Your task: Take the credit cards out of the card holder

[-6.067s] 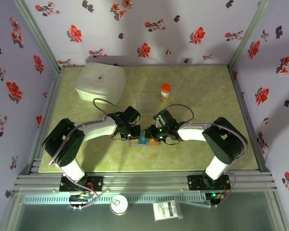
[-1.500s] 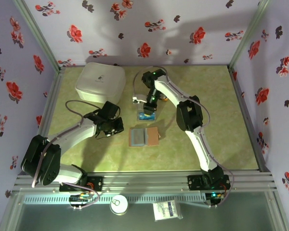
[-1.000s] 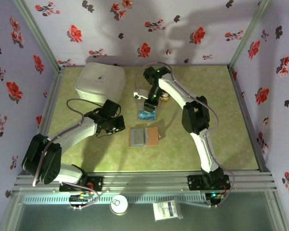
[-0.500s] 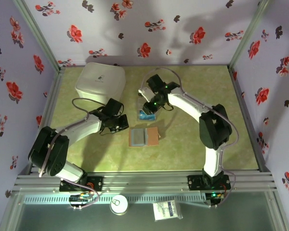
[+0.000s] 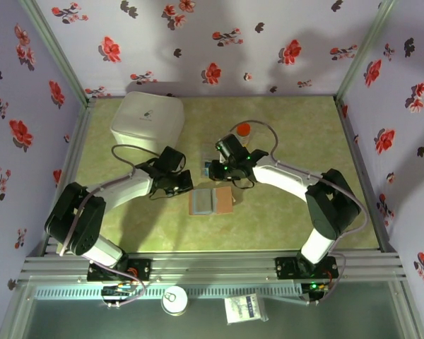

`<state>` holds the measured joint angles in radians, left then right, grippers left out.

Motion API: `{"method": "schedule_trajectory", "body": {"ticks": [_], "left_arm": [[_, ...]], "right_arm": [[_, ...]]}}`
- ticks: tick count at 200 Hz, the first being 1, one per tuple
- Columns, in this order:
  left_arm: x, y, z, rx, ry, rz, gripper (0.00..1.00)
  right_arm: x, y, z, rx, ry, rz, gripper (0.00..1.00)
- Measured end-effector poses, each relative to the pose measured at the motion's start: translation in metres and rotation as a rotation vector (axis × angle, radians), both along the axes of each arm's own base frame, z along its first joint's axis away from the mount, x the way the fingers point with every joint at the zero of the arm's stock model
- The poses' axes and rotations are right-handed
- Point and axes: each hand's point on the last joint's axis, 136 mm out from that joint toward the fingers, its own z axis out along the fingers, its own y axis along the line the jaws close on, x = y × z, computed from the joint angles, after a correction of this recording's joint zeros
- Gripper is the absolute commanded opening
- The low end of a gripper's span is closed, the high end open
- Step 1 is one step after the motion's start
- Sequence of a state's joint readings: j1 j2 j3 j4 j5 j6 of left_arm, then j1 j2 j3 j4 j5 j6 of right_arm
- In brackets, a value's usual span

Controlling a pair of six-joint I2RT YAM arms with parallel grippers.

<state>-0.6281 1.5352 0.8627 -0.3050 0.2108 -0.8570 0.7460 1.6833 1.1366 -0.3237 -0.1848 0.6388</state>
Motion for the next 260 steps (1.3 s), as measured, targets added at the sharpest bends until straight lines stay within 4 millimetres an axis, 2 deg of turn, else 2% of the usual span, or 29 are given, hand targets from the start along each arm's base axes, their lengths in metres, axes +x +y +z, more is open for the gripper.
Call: {"method": "schedule_trajectory", "body": {"ticks": [41, 78, 103, 132, 199, 260], "left_arm": [[-0.015, 0.002, -0.016, 0.021, 0.032, -0.015, 0.0], [-0.025, 0.003, -0.026, 0.028, 0.055, -0.013, 0.0], [-0.031, 0.005, -0.032, 0.036, 0.066, -0.014, 0.0], [-0.034, 0.007, -0.039, 0.046, 0.08, -0.004, 0.0], [-0.033, 0.008, -0.041, 0.053, 0.072, 0.007, 0.0], [-0.033, 0.009, -0.041, 0.055, 0.071, 0.008, 0.0]], "right_arm": [[-0.02, 0.017, -0.015, 0.072, 0.111, -0.006, 0.33], [-0.034, 0.024, -0.027, 0.061, 0.156, 0.008, 0.35], [-0.04, 0.025, -0.03, 0.052, 0.169, 0.016, 0.34], [-0.049, 0.023, -0.037, 0.038, 0.196, 0.027, 0.27], [-0.069, 0.024, -0.059, 0.004, 0.264, 0.051, 0.27], [-0.066, 0.021, -0.062, -0.023, 0.241, 0.031, 0.3]]}}
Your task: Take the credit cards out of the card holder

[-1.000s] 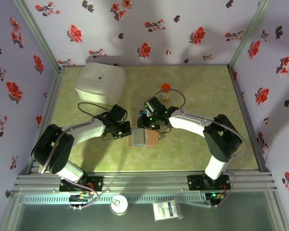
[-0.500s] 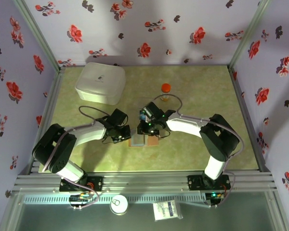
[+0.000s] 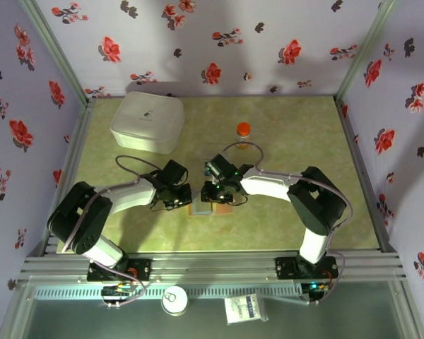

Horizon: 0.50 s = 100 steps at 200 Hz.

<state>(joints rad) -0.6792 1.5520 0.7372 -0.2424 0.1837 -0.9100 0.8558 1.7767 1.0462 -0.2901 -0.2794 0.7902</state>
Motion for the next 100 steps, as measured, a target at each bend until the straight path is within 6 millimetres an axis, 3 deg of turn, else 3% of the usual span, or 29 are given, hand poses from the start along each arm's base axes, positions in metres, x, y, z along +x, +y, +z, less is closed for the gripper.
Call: {"method": "schedule_trajectory", "body": {"ticks": [100], "left_arm": [[-0.001, 0.006, 0.007, 0.022, -0.005, 0.009, 0.0]], "right_arm": [[-0.001, -0.013, -0.009, -0.053, -0.011, -0.02, 0.3]]}}
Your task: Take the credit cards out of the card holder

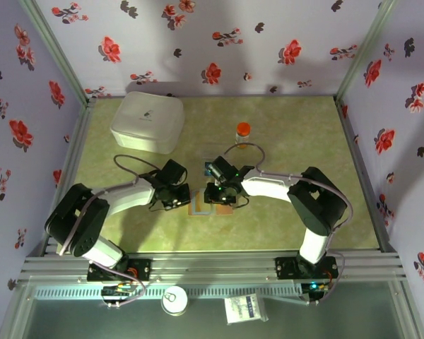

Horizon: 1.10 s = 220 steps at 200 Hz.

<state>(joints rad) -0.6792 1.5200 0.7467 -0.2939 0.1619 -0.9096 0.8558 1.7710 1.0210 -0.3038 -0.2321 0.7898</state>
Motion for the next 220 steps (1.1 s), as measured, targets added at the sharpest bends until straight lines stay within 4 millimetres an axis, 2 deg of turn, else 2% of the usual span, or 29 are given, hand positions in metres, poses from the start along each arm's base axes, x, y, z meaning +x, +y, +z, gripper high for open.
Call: {"method": "schedule_trajectory", "body": {"ticks": [33, 74, 122, 180, 220], "left_arm": [[0.005, -0.009, 0.023, -0.071, -0.048, -0.004, 0.16], [0.01, -0.031, 0.037, -0.209, -0.062, 0.003, 0.2], [0.009, -0.04, 0.034, -0.265, -0.031, 0.011, 0.22], [0.001, -0.044, 0.012, -0.287, 0.034, 0.028, 0.22], [0.003, -0.048, 0.012, -0.307, 0.033, 0.035, 0.21]], "right_arm": [[-0.001, -0.002, -0.002, -0.005, 0.003, 0.0, 0.3], [-0.002, -0.002, -0.001, -0.003, 0.001, -0.001, 0.29], [-0.002, -0.002, -0.001, -0.002, 0.001, -0.001, 0.29], [-0.002, -0.003, -0.003, 0.0, -0.001, -0.001, 0.28], [-0.002, -0.002, -0.004, 0.004, -0.001, -0.007, 0.28]]}}
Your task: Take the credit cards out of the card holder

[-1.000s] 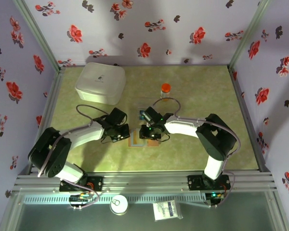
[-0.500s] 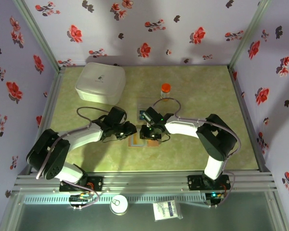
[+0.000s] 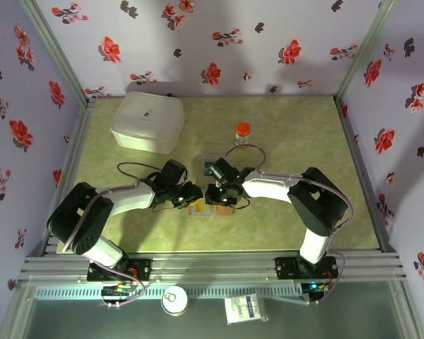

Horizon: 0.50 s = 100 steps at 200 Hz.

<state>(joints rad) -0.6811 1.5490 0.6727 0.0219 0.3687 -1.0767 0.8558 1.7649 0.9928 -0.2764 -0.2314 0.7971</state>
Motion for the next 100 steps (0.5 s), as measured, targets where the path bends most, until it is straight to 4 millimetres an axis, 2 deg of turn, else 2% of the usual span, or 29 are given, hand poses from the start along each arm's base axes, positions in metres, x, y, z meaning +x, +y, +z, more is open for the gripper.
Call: {"method": "schedule_trajectory", "body": {"ticks": [71, 100], "left_arm": [[0.002, -0.004, 0.003, -0.027, -0.001, 0.008, 0.16], [0.002, -0.006, 0.004, -0.034, 0.0, 0.005, 0.16]], "right_arm": [[-0.001, -0.003, 0.004, 0.002, -0.01, -0.003, 0.28], [0.001, -0.008, 0.013, -0.006, -0.035, -0.013, 0.28]]}}
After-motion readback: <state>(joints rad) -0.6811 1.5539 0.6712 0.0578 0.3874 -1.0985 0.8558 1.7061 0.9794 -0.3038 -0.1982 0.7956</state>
